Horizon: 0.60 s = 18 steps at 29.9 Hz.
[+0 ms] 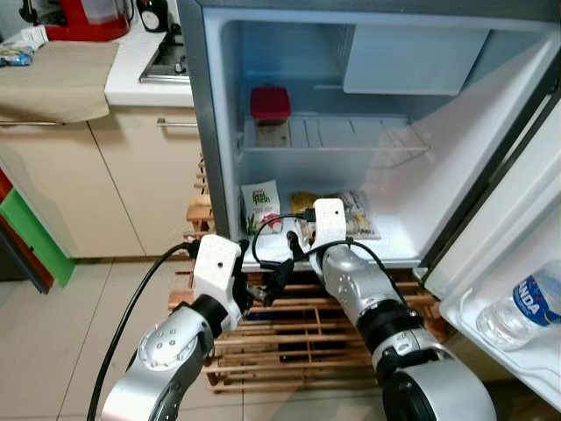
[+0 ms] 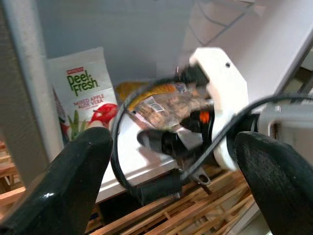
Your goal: Restocking fridge
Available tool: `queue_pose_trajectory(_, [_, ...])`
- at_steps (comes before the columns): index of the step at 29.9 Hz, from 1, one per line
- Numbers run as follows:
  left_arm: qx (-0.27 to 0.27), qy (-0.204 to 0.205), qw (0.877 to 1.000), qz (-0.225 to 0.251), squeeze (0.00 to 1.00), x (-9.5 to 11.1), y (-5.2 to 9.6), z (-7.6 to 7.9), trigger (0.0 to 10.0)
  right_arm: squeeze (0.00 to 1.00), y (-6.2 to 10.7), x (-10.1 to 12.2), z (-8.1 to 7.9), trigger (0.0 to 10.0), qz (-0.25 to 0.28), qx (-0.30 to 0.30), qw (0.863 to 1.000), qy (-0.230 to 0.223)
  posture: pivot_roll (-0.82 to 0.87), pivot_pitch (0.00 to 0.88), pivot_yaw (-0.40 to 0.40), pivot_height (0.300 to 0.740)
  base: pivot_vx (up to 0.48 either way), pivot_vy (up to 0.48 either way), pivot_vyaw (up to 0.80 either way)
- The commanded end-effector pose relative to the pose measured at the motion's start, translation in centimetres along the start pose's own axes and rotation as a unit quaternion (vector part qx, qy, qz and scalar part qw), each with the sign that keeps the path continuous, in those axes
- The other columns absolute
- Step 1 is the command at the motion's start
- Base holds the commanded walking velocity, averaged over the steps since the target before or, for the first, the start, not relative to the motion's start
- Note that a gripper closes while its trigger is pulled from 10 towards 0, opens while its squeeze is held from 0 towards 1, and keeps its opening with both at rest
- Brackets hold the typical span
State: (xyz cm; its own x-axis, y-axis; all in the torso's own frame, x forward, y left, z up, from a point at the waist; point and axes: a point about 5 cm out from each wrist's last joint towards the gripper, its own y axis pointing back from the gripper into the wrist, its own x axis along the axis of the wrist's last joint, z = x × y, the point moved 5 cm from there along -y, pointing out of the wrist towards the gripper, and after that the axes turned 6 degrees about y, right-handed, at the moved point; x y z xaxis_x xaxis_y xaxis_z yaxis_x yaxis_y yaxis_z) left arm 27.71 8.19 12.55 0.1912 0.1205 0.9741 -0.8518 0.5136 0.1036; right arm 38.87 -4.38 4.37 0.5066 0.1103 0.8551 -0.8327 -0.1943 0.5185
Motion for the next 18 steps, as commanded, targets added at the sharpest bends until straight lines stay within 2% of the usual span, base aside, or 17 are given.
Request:
queue_pose_trajectory(1, [0.003,-0.005,1.0,0.006,0.0,0.3,0.2,0.0,10.0,0.0,-0.1,0.4,-0.3,10.0,0.005,0.004,1.0,-0.005,0.01,0.031,-0.023,0.74,0.0,0.0,0.0])
queue_pose_trajectory(4, [0.003,-0.004,1.0,0.002,0.0,0.1,0.6,0.2,10.0,0.0,-0.2,-0.2,-0.9,10.0,-0.002,0.009,1.0,-0.022,0.02,0.053,-0.019,0.74,0.0,0.0,0.0])
queue_pose_trajectory(8, [0.005,-0.003,1.0,-0.003,0.0,0.0,1.2,0.4,10.0,0.0,-0.3,0.8,-0.8,10.0,0.022,0.003,0.999,-0.03,0.04,0.078,-0.015,0.74,0.0,0.0,0.0])
queue_pose_trajectory(10, [0.008,-0.001,1.0,-0.008,0.0,-0.1,1.7,0.4,10.0,0.0,-0.3,2.0,-0.1,10.0,0.043,-0.014,0.999,-0.029,0.05,0.09,-0.015,0.74,0.0,0.0,0.0])
queue_pose_trajectory(14, [0.011,0.002,1.0,-0.012,0.0,-0.3,2.1,0.5,10.0,0.0,-0.3,3.5,0.3,10.0,0.065,-0.019,0.997,-0.034,0.05,0.102,-0.019,0.74,0.0,0.0,0.0])
queue_pose_trajectory(18, [0.017,0.008,1.0,-0.018,0.0,-0.5,2.7,0.8,10.0,0.0,-0.4,3.8,0.1,10.0,0.062,-0.014,0.997,-0.046,0.07,0.125,-0.024,0.74,0.0,0.0,0.0])
